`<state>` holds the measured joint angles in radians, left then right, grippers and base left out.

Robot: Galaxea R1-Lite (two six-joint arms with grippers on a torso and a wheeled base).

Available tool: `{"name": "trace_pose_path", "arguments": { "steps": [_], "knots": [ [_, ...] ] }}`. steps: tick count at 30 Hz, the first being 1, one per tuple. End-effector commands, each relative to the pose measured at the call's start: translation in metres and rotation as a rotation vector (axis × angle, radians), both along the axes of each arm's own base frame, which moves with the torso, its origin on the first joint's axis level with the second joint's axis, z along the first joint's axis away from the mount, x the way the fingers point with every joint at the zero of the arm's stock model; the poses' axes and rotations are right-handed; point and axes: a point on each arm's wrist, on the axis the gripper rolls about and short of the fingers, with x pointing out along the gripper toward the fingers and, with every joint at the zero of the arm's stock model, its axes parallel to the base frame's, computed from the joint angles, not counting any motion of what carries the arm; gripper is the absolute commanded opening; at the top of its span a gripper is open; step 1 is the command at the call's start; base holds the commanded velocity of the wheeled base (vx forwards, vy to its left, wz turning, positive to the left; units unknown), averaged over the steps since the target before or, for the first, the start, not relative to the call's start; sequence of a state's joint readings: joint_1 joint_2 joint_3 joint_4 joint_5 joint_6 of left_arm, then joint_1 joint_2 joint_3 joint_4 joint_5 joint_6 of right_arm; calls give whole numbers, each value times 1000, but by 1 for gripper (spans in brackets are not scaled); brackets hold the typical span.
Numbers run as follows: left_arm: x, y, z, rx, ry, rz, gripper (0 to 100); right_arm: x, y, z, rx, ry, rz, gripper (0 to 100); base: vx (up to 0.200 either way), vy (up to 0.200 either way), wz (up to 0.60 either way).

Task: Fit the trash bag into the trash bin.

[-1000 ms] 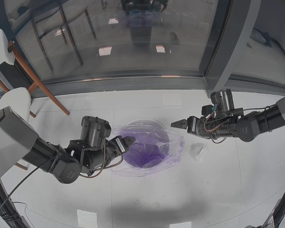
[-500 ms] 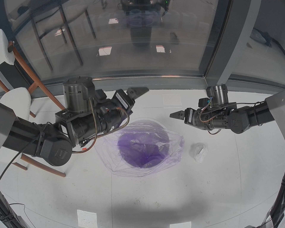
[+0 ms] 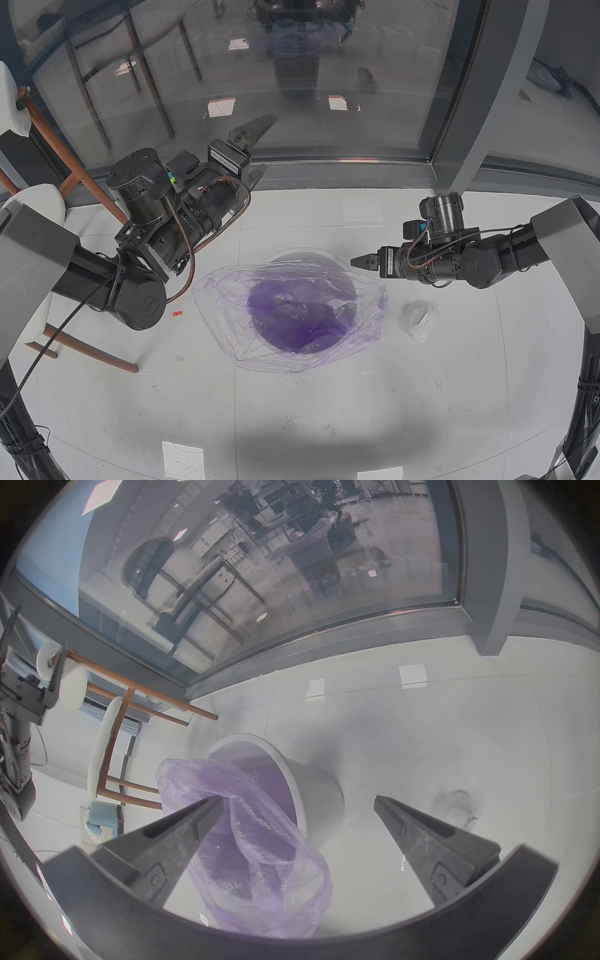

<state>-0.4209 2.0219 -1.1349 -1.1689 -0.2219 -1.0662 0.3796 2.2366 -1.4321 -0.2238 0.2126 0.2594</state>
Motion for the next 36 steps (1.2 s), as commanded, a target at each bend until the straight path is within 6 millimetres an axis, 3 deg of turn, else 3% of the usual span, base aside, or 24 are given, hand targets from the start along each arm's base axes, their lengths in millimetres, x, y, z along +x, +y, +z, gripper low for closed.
{"name": "trace_pose_path", "arguments": {
  "steps": [1, 7, 11, 17, 22, 23, 28, 36],
  "knots": [
    [24, 11, -27, 284, 131, -72, 100, 19, 11, -22, -30, -23, 73, 100, 0, 0, 0],
    [32, 12, -70, 718, 128, -85, 100, 19, 21, -32, -23, -3, 127, 100, 0, 0, 0],
    [36, 11, -75, 752, 109, -84, 100, 27, 26, -40, -21, -29, 138, 100, 0, 0, 0],
    [47, 15, -100, 887, 85, -45, 100, 29, 27, -44, -19, -35, 143, 100, 0, 0, 0],
    [49, 17, -103, 915, 69, -43, 100, 28, 26, -44, -20, -35, 142, 100, 0, 0, 0],
    [49, 16, -103, 916, 69, -45, 100, 29, 26, -44, -19, -37, 142, 0, 0, 0, 0],
    [47, 14, -98, 915, 48, -49, 100, 29, 26, -35, -16, -59, 136, 0, 0, 0, 0],
    [51, 16, -75, 798, -128, 61, 100, 18, 18, -3, 4, -100, 125, 0, 0, 0, 0]
  ]
}}
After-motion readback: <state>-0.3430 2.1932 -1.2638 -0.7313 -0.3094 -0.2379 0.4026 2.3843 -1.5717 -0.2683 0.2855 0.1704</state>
